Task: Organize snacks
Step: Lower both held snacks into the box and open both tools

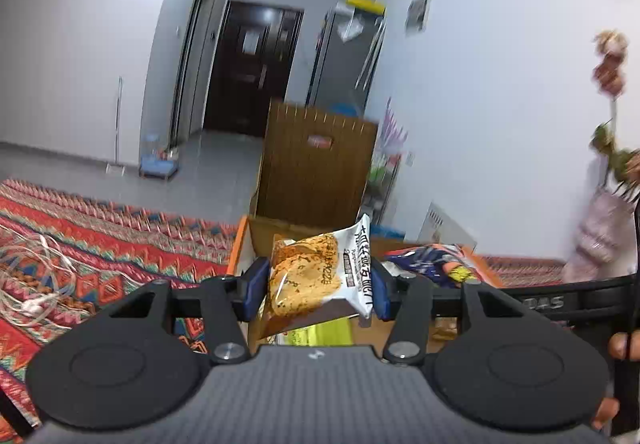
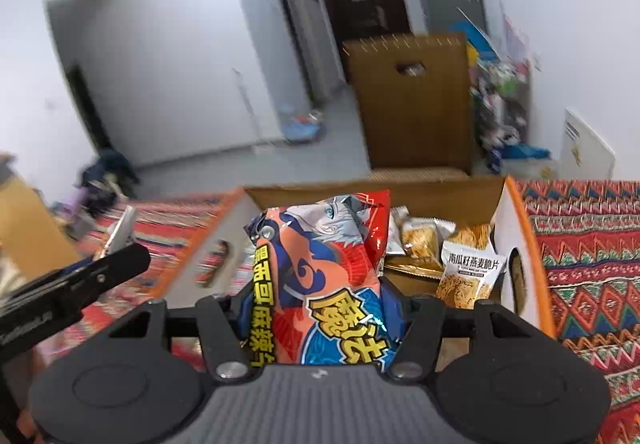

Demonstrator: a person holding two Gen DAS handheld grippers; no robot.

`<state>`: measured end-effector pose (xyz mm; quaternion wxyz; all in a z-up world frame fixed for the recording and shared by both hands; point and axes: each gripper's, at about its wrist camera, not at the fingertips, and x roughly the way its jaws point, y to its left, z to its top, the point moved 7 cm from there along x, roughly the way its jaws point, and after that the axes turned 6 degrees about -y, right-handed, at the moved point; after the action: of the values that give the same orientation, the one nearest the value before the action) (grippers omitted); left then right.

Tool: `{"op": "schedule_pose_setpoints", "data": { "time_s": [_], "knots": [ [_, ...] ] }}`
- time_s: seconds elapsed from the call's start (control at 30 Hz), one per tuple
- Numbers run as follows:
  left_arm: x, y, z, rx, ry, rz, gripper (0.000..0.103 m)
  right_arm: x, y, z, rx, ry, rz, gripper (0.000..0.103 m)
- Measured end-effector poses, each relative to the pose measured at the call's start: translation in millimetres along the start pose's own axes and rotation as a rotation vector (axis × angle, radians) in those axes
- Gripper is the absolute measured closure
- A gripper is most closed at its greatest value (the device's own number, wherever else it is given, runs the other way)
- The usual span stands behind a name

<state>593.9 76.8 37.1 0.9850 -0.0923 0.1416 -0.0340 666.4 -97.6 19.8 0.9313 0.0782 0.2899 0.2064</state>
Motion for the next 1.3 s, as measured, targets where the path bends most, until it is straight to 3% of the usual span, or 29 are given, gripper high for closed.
{"op": "schedule_pose_setpoints", "data": {
  "time_s": [0.13, 0.3, 0.4, 0.53, 0.6, 0.77, 0.97, 1.2, 1.3],
  "knots": [
    [34.5, 5.7, -16.6, 0.047, 0.046, 0.021, 0.052, 49.4, 1.6, -5.3, -0.007, 0.062, -0.064, 0.045],
    [54.5, 15.1, -34.3, 0.056, 0.115, 0.027, 0.051, 74.3, 4.7, -15.3, -0.02, 0.094, -0.11, 0.045],
    [57.2, 16.4, -42.1, 0.084, 0.138, 0.027, 0.044, 88.5, 3.1, -21.5, -0.035, 0.114, -0.151, 0.045],
    [51.6, 12.8, -40.4, 0.123, 0.135, 0.003, 0.027, 94.7, 4.6, -32.2, 0.015, 0.166, -0.101, 0.036],
    [43.5, 14.9, -31.3, 0.108, 0.116, 0.005, 0.026, 86.1, 7.4, -32.5, 0.039, 0.162, -0.052, 0.034],
    [13.8, 19.0, -1.5, 0.031, 0.083, -0.001, 0.023, 45.4, 4.6, -18.0, 0.066, 0.105, -0.006, 0.029],
    [-36.8, 4.5, 23.2, 0.075, 0.055, 0.005, 0.02, -30.4, 12.3, 0.6, -0.066, 0.032, -0.016, 0.029],
    [-130.1, -17.1, 31.5, 0.102, 0.007, 0.038, 0.015, -148.5, 23.1, 2.2, -0.203, -0.088, -0.02, 0.017],
    [-178.5, -29.5, 24.6, 0.12, -0.014, 0.039, 0.011, -200.0, 25.8, -14.2, -0.224, -0.148, -0.009, 0.015]
  ]
}}
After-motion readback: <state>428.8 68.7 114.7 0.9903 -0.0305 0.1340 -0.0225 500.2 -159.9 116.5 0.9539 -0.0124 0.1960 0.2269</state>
